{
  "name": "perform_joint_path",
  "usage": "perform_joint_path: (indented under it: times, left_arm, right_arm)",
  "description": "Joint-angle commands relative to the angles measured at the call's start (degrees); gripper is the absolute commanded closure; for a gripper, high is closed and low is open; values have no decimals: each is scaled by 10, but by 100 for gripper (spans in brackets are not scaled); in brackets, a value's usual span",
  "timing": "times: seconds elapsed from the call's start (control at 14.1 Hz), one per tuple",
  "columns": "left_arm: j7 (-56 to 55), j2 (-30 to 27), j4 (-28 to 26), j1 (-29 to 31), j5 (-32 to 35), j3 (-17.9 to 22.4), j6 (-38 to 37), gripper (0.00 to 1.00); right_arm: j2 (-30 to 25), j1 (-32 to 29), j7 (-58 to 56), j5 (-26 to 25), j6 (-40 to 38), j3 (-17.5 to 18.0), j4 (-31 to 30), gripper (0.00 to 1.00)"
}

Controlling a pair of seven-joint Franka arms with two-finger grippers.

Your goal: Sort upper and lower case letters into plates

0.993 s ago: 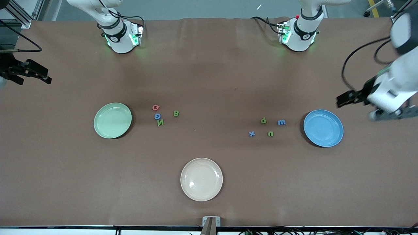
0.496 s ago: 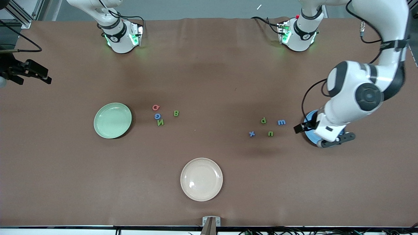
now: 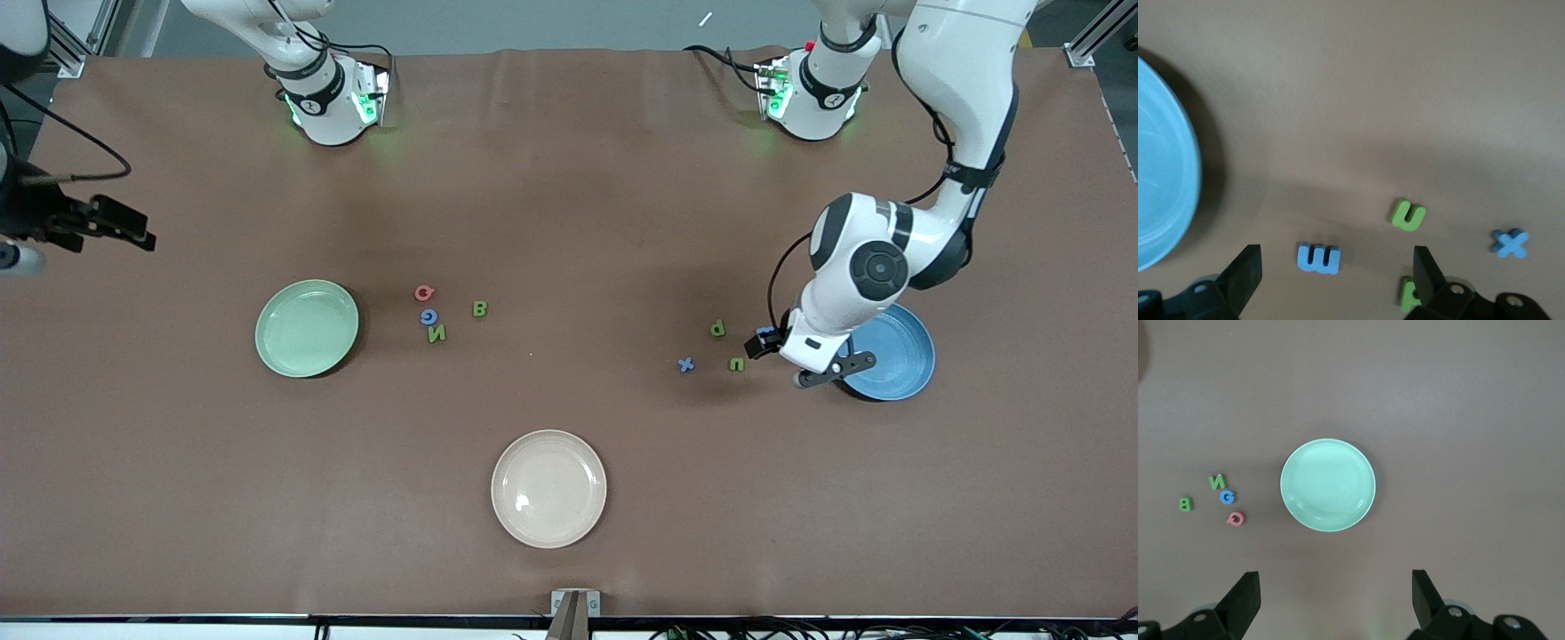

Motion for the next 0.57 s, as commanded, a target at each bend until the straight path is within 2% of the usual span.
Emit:
perform_joint_path:
  times: [0.0,0.28,0.5]
  left_arm:
    - [-12,-7,-31,-6,14,2,22,1]
    - [-12,1,-70,-6,26,2,70,1]
    - [-26,10,-85,-4,52,2,82,2]
  right_arm:
    - [66,-1,-6,-4,6,3,31,0]
    - [77,23,39,10,-5,7,17,0]
    - [75,57,98,42,3,7,-3,0]
